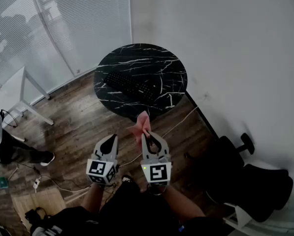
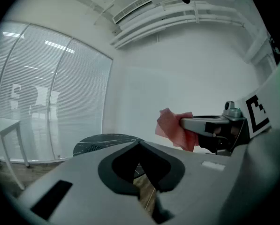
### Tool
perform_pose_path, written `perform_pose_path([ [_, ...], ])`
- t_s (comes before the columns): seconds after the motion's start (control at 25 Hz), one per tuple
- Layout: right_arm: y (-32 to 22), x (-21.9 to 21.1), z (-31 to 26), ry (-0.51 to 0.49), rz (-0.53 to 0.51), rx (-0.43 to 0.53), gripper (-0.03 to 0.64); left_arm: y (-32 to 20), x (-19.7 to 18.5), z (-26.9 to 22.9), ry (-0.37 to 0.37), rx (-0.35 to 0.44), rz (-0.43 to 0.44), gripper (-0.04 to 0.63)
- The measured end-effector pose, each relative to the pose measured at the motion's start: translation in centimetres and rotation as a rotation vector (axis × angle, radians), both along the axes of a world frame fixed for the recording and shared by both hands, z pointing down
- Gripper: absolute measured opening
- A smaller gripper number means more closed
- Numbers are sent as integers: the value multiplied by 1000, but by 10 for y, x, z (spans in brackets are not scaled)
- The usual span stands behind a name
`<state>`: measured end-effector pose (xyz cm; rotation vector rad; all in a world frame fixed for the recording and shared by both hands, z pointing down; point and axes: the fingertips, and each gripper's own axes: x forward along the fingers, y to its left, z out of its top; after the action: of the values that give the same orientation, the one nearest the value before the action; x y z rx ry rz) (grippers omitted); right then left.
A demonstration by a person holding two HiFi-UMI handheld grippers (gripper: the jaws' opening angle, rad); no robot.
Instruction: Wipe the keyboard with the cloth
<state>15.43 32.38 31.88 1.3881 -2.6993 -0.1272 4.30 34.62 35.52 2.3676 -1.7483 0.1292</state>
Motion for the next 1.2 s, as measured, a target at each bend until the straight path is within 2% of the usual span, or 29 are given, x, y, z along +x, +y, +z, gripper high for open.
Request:
perform_pose_path([
  [0.28, 6, -7, 7, 51, 6, -7, 12, 6, 0, 2, 13, -20, 55, 0],
  [0.52, 6, -35, 17, 66, 11, -19, 12, 7, -25, 13, 19, -34, 102, 0],
  [0.76, -18, -67, 19, 85, -11, -20, 12, -7, -49, 31, 51, -76, 94, 0],
  [0.96, -53, -91, 36, 80, -44, -51, 12, -42, -69, 46, 50, -103, 76, 0],
  [1.2, -121, -103, 55, 65, -68, -66, 12, -108, -87, 57, 20, -134, 58, 0],
])
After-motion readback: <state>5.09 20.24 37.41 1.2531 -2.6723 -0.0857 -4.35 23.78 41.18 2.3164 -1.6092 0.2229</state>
